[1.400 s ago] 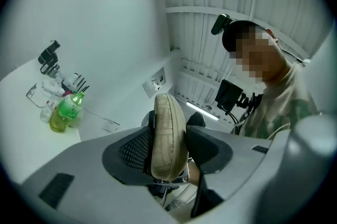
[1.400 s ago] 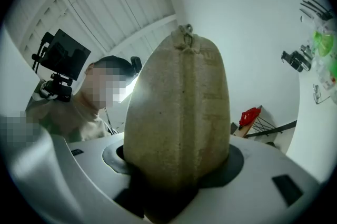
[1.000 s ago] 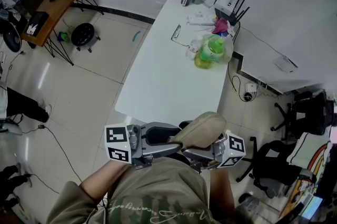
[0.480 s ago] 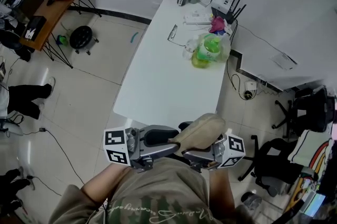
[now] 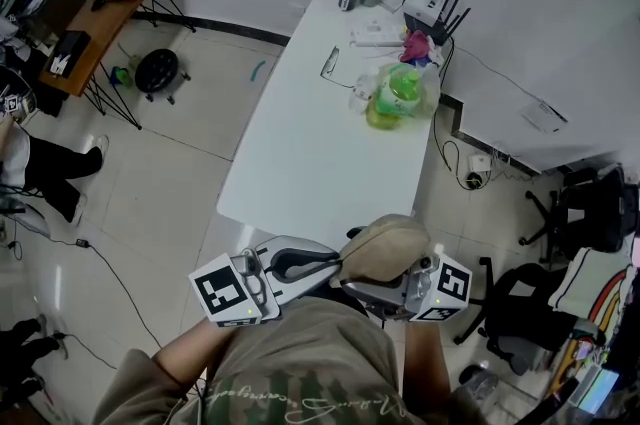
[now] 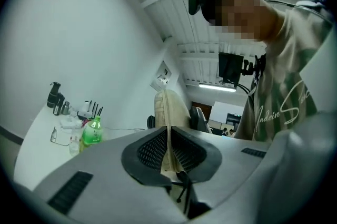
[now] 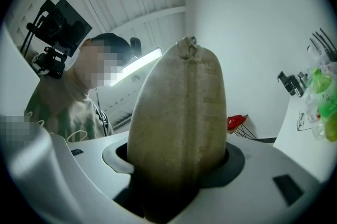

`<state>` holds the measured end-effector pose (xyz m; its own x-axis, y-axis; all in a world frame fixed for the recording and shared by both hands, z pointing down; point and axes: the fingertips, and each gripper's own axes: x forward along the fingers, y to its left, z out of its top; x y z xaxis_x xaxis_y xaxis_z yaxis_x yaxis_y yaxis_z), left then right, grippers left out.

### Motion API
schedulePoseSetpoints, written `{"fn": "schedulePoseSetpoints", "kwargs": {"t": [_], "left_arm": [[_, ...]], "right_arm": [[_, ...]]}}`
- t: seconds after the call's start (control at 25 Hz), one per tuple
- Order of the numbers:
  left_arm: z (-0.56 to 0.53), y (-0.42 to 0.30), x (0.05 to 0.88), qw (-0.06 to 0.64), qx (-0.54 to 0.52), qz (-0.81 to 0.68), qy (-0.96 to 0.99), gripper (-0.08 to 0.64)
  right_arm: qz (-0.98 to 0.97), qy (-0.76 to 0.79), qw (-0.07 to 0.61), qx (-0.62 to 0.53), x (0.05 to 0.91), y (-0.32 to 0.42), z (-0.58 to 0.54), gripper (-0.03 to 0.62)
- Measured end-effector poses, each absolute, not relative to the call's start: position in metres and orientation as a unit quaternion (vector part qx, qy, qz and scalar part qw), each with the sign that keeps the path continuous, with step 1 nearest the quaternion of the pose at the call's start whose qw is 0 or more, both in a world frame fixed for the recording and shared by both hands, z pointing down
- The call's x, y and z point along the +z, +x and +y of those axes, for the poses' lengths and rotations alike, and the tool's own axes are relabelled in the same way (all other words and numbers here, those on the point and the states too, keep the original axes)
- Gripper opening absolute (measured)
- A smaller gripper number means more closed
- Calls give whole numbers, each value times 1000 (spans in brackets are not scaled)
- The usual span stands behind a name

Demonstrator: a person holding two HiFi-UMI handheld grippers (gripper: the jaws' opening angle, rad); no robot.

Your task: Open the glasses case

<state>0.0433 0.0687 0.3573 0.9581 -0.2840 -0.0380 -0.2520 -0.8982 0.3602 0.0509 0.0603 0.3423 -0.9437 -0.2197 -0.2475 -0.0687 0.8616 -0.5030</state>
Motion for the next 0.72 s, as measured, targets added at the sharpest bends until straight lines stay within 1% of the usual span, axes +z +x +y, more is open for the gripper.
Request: {"fn": "schedulePoseSetpoints", "kwargs": {"t": [0.16, 0.28, 0.36, 0.44, 0.6, 0.72], "left_arm": [[67, 45, 361, 148, -14, -167, 975, 31], [66, 47, 361, 134, -6, -182, 974, 32], [65, 48, 363, 130, -2, -190, 973, 50], [65, 49, 366, 143, -7, -191, 971, 52], [61, 52, 364, 171, -37, -186, 967, 50], [51, 50, 357, 210, -82, -169, 959, 46]], "right_arm": [[967, -81, 123, -209, 341, 47, 63, 299], [973, -82, 116, -184, 337, 47, 63, 296], [975, -91, 106, -174, 340, 46, 63, 293], [975, -90, 104, -175, 342, 47, 64, 291], [968, -87, 127, -201, 343, 54, 62, 291], [951, -91, 167, -243, 340, 58, 51, 293]]}}
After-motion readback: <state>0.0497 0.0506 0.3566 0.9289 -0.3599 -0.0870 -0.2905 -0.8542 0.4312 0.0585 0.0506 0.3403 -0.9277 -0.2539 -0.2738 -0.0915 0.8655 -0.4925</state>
